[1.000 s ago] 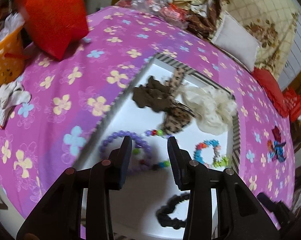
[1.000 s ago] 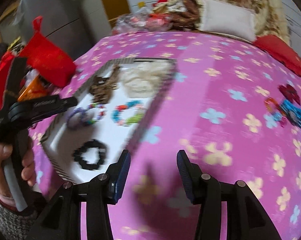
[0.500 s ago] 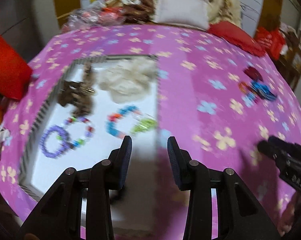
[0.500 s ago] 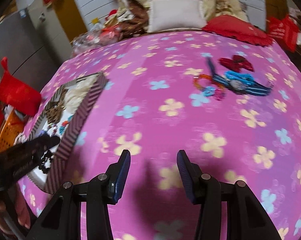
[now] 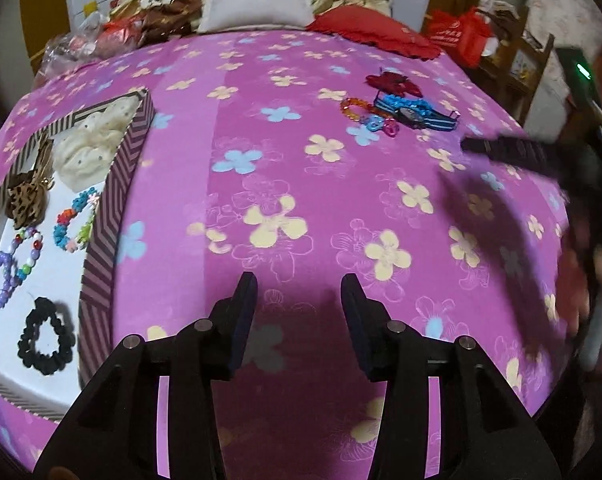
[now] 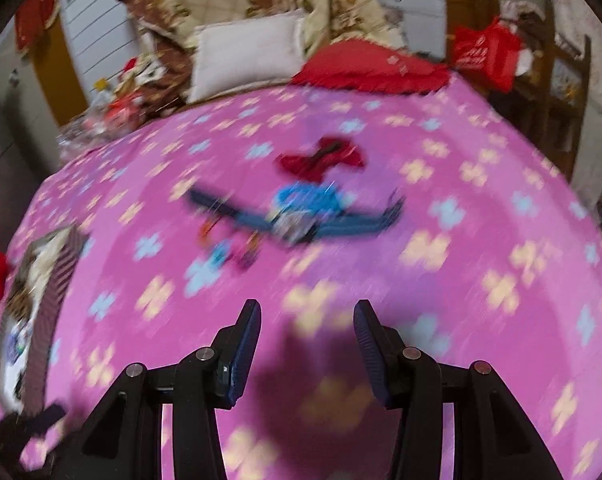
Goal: Organize jewelry
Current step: 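Move both tools back toward the watch and bead bracelets on the bed, then grasp the orange bead bracelet with left tool while right grasps blue bead bracelet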
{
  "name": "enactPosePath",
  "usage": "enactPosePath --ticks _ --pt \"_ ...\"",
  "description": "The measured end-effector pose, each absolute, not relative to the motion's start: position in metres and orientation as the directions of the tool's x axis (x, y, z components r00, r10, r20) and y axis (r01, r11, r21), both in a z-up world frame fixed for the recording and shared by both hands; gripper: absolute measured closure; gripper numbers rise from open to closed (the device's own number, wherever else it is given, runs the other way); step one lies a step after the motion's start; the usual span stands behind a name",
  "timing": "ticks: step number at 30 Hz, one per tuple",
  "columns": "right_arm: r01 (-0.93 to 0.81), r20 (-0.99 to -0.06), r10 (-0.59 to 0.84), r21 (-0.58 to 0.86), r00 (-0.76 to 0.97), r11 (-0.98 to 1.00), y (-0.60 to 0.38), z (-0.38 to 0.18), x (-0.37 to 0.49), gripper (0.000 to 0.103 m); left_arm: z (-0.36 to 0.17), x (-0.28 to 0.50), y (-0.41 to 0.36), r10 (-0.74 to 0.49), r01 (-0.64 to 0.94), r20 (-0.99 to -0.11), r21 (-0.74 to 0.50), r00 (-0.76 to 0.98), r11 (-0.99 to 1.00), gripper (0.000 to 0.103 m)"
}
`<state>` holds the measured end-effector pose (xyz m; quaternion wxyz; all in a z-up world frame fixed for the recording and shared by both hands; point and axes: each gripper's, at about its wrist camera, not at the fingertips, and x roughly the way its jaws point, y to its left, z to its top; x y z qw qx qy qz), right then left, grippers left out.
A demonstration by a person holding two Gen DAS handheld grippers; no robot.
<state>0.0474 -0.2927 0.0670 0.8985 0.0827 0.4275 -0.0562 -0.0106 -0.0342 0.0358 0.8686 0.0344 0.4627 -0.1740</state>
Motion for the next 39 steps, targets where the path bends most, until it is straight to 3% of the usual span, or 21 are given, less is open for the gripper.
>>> enactPosePath --ticks 4,16,17,19,22,31,35,39 --pt "0.221 -0.781 -0.077 0.079 0.620 0.972 -0.320 0.074 0.095 0.057 0.032 -0.006 -0.023 -0.286 0.324 -0.803 -0.122 0.523 0.938 0.060" --pt "0.202 -0.868 0.013 0.130 0.496 0.971 -0.329 0.026 0.183 0.058 0.015 -0.003 -0.027 -0.292 0.360 -0.814 -0.111 0.502 0.927 0.060" --pt "0.202 -0.867 0.025 0.143 0.497 0.969 -0.330 0.025 0.183 0.060 0.015 -0.003 -0.027 -0.293 0.363 -0.813 -0.109 0.503 0.925 0.060" --pt "0.201 -0.867 0.066 0.188 0.494 0.961 -0.329 0.026 0.178 0.078 0.015 -0.003 -0.027 -0.296 0.365 -0.811 -0.110 0.505 0.924 0.060" --pt "0.189 -0.870 0.148 0.263 0.469 0.946 -0.320 0.025 0.167 0.083 0.015 -0.002 -0.025 -0.305 0.358 -0.809 -0.127 0.502 0.925 0.060" --pt "0.003 -0.827 0.402 0.439 0.393 0.899 -0.249 0.019 0.075 0.084 0.016 0.006 -0.015 -0.313 0.316 -0.811 -0.168 0.494 0.934 0.060" --pt "0.087 -0.830 0.241 0.326 0.502 0.941 -0.267 0.026 0.055 0.084 0.016 0.007 -0.011 -0.325 0.301 -0.809 -0.193 0.490 0.934 0.060" --pt "0.182 -0.830 0.189 0.326 0.525 0.928 -0.304 0.022 0.047 0.084 0.019 0.009 -0.008 -0.339 0.290 -0.810 -0.219 0.478 0.932 0.060"
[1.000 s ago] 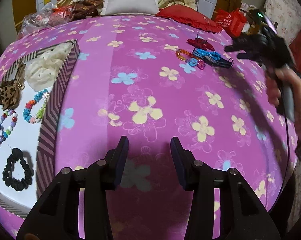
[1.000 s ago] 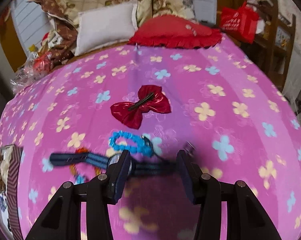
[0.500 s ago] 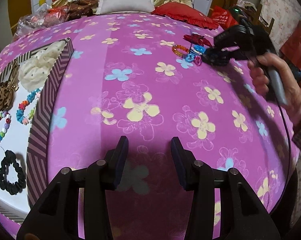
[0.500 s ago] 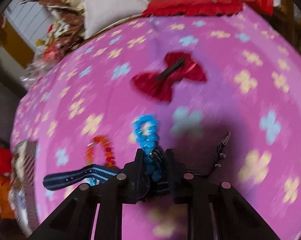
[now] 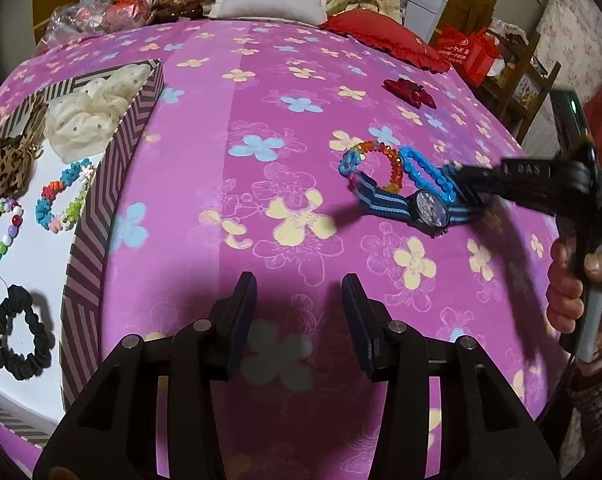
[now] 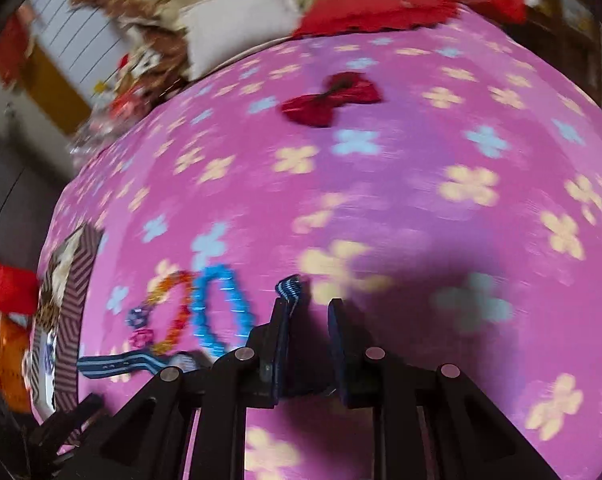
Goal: Organize jewelry
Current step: 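Grasp the orange bead bracelet with left tool while right grasps blue bead bracelet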
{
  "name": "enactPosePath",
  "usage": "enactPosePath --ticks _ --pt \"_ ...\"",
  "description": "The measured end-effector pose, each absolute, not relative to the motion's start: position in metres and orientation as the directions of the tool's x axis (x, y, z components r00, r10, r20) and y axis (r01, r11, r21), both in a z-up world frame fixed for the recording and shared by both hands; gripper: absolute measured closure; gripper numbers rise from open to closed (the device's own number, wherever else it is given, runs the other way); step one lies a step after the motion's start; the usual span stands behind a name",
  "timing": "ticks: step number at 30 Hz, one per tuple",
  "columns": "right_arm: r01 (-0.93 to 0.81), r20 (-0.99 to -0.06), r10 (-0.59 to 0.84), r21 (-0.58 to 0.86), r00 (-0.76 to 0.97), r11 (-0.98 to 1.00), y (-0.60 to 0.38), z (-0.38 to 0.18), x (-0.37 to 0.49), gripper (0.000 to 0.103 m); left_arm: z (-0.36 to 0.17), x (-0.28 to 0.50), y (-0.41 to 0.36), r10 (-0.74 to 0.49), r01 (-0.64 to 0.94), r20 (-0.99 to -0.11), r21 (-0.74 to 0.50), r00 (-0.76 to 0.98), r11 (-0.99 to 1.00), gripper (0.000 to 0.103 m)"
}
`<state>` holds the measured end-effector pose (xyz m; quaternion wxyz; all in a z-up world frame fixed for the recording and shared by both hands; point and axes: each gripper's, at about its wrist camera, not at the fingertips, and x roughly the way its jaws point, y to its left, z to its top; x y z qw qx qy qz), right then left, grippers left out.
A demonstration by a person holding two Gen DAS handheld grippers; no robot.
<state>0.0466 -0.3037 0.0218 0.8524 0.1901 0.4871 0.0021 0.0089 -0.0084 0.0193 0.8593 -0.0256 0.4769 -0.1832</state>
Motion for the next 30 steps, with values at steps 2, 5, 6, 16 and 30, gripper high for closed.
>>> enactPosePath --ticks 2,5,6,16,30 --pt "0.192 -0.826 0.183 0.329 0.533 0.925 -0.317 0.021 0.042 0.084 0.030 0.011 -0.006 -0.361 0.294 -0.794 -0.239 0.489 0.925 0.060" --pt "0.168 -0.809 0.205 0.349 0.551 0.922 -0.321 0.024 0.036 0.084 0.054 0.017 -0.003 -0.373 0.303 -0.755 -0.240 0.539 0.922 0.060" --pt "0.150 -0.800 0.220 0.358 0.558 0.921 -0.321 0.026 0.035 0.084 0.061 0.021 -0.002 -0.371 0.301 -0.746 -0.237 0.553 0.924 0.059" --pt "-0.070 -0.777 0.222 0.225 0.589 0.972 -0.256 0.041 0.053 0.050 0.058 0.115 -0.046 -0.348 0.349 -0.839 -0.205 0.418 0.914 0.050" --pt "-0.108 -0.813 0.176 0.139 0.555 0.984 -0.242 0.017 0.067 0.065 0.018 0.132 -0.105 -0.287 0.516 -0.888 -0.066 0.360 0.854 0.051"
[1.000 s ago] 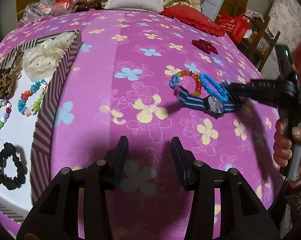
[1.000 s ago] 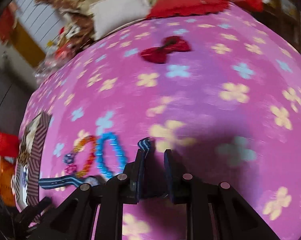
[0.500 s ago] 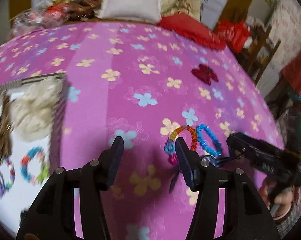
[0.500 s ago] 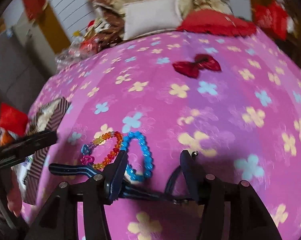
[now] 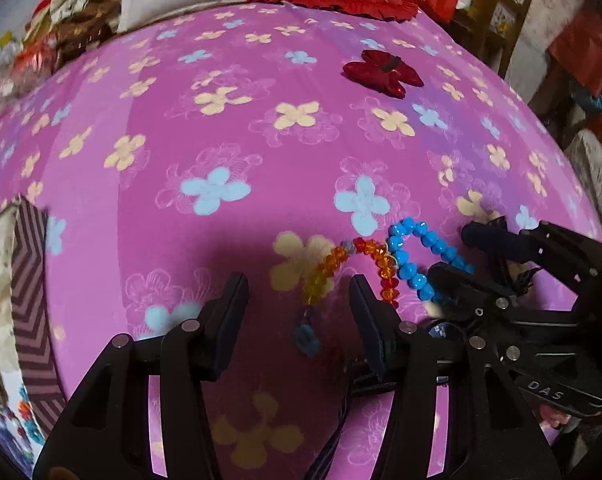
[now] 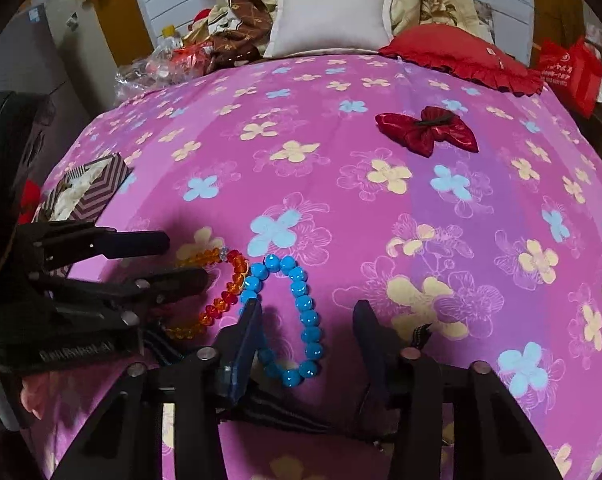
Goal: Organize jewelry
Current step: 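Grasp the orange bead bracelet with left tool while right grasps blue bead bracelet, then carry both bracelets over the white tray and open both tools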
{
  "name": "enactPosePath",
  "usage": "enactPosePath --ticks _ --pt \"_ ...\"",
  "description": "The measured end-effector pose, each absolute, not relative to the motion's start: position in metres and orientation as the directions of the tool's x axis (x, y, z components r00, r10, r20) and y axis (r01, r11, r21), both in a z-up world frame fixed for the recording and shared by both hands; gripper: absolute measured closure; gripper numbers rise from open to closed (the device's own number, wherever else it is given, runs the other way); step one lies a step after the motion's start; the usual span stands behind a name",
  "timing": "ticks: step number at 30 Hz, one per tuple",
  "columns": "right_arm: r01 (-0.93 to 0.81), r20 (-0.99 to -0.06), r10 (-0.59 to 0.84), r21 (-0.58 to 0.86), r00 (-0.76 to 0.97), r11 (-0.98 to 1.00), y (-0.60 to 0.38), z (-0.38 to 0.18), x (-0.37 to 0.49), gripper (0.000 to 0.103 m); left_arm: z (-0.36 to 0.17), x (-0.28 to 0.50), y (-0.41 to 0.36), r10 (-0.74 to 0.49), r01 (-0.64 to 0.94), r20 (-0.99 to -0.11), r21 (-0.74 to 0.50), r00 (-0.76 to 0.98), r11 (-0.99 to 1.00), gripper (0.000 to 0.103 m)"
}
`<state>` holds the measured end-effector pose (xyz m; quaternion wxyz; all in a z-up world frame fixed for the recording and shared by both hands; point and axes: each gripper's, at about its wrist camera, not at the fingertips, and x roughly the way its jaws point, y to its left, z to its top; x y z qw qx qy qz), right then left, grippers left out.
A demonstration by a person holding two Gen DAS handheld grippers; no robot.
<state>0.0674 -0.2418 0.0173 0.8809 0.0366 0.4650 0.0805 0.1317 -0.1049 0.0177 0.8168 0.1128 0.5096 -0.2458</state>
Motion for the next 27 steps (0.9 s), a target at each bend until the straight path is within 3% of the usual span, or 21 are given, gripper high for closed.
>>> enactPosePath --ticks 2,3,4,5,10,19,23,27 --pt "-0.102 -0.817 0.134 0.092 0.561 0.991 -0.237 0.017 0.067 0.072 0.016 0.123 -0.114 -0.257 0.537 -0.880 -0.004 0.398 0.844 0.052" --pt "-0.101 -0.816 0.136 0.095 0.562 0.990 -0.236 0.017 0.066 0.077 0.016 0.120 -0.117 -0.274 0.553 -0.875 -0.009 0.398 0.833 0.071" --pt "-0.099 -0.814 0.150 0.114 0.561 0.989 -0.236 0.017 0.066 0.089 0.018 0.116 -0.121 -0.296 0.569 -0.875 -0.028 0.383 0.822 0.089" --pt "-0.091 -0.816 0.162 0.134 0.555 0.987 -0.238 0.017 0.067 0.095 0.018 0.114 -0.124 -0.303 0.576 -0.878 -0.039 0.370 0.816 0.095" --pt "-0.051 -0.799 0.204 0.213 0.566 0.976 -0.248 0.032 0.066 0.095 0.029 0.109 -0.121 -0.355 0.548 -0.864 -0.114 0.356 0.829 0.095" --pt "-0.091 -0.737 0.236 0.231 0.634 0.969 -0.233 0.092 0.047 0.095 0.111 0.079 -0.044 -0.517 0.463 -0.729 -0.305 0.450 0.833 0.095" --pt "-0.133 -0.728 0.243 0.207 0.641 0.969 -0.210 0.107 0.039 0.095 0.130 0.062 0.000 -0.509 0.409 -0.695 -0.326 0.507 0.852 0.095" --pt "-0.189 -0.720 0.265 0.186 0.641 0.964 -0.180 0.119 0.033 0.095 0.135 0.048 0.045 -0.419 0.326 -0.690 -0.271 0.590 0.906 0.095"
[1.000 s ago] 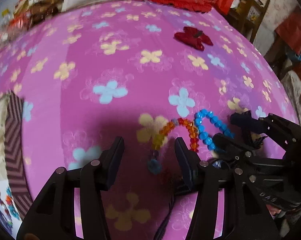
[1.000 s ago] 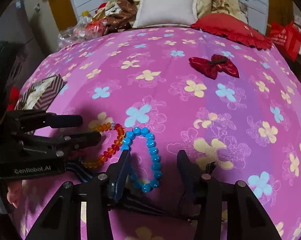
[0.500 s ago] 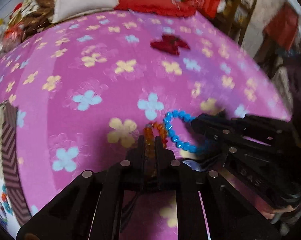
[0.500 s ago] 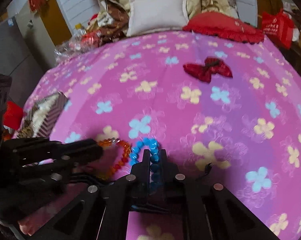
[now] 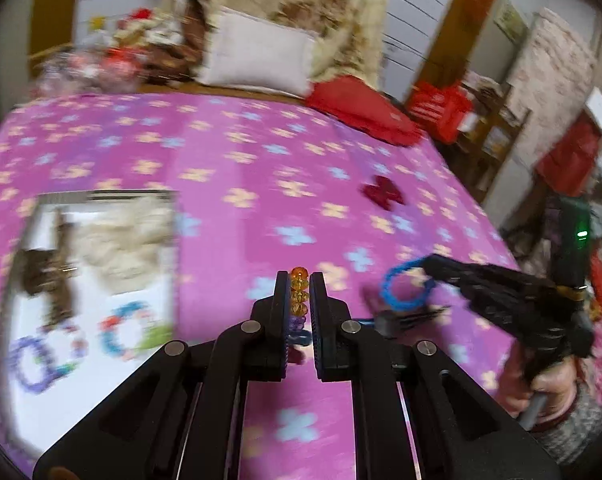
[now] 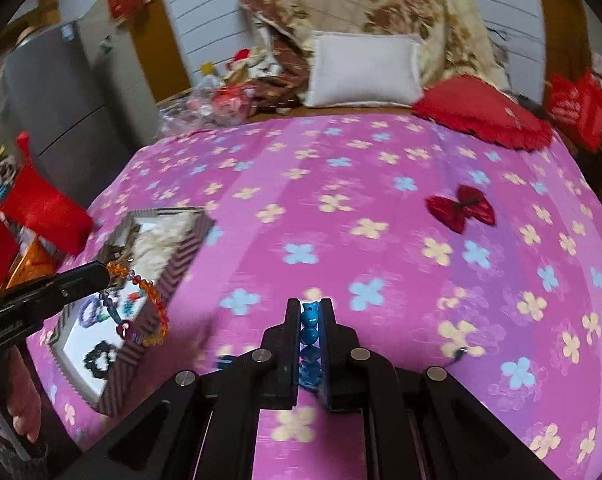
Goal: Organize jewelry
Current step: 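Carry both bracelets over the white tray and open both tools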
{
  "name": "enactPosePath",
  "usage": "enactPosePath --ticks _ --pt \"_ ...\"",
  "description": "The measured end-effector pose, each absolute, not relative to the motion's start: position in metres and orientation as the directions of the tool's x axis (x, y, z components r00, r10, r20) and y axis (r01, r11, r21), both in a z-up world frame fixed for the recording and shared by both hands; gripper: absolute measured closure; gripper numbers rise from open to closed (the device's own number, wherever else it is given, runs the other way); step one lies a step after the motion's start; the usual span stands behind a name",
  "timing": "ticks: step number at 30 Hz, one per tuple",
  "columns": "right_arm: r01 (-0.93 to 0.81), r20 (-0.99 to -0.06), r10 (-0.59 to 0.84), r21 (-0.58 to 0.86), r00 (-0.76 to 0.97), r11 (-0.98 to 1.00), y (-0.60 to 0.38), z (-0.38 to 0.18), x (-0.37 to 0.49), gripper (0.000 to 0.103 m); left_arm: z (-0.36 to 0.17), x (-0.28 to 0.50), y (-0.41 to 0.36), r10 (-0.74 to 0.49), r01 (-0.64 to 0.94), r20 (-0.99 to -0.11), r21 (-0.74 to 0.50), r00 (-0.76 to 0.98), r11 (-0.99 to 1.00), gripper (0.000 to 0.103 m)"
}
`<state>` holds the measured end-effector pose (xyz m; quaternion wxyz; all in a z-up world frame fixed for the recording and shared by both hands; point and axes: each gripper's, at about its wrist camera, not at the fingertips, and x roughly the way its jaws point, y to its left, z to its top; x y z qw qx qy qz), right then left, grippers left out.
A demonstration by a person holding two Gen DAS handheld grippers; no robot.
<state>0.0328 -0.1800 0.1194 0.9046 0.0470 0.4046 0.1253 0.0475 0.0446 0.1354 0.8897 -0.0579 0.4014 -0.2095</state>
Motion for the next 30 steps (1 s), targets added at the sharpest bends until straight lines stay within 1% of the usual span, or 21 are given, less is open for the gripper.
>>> enactPosePath --ticks 4,7,11,18,25,28,30 --pt "-0.257 -0.718 0.293 0.162 0.631 0.953 -0.143 0.128 0.028 0.095 0.128 0.039 0.092 -0.346 0.226 -0.694 -0.262 0.632 0.938 0.095" --pt "-0.311 -0.722 0.318 0.150 0.614 0.939 -0.113 0.130 0.026 0.095 0.117 0.036 0.124 -0.318 0.163 -0.701 -0.281 0.638 0.946 0.095" --pt "-0.385 -0.729 0.362 0.146 0.581 0.911 -0.069 0.129 0.024 0.095 0.100 0.039 0.160 -0.302 0.086 -0.727 -0.319 0.617 0.944 0.095" --pt "-0.486 -0.748 0.423 0.155 0.510 0.860 0.003 0.117 0.022 0.095 0.075 0.043 0.195 -0.305 0.027 -0.749 -0.358 0.589 0.933 0.095" --pt "-0.541 -0.770 0.480 0.212 0.421 0.814 0.061 0.093 0.026 0.095 0.048 0.045 0.228 -0.260 -0.067 -0.815 -0.342 0.518 0.937 0.095" --pt "-0.535 -0.796 0.460 0.208 0.395 0.819 0.076 0.075 0.032 0.095 0.037 0.044 0.237 -0.228 -0.099 -0.844 -0.312 0.486 0.945 0.095" --pt "-0.522 -0.812 0.433 0.192 0.392 0.831 0.079 0.064 0.036 0.095 0.035 0.043 0.239 -0.210 -0.105 -0.847 -0.296 0.488 0.949 0.095"
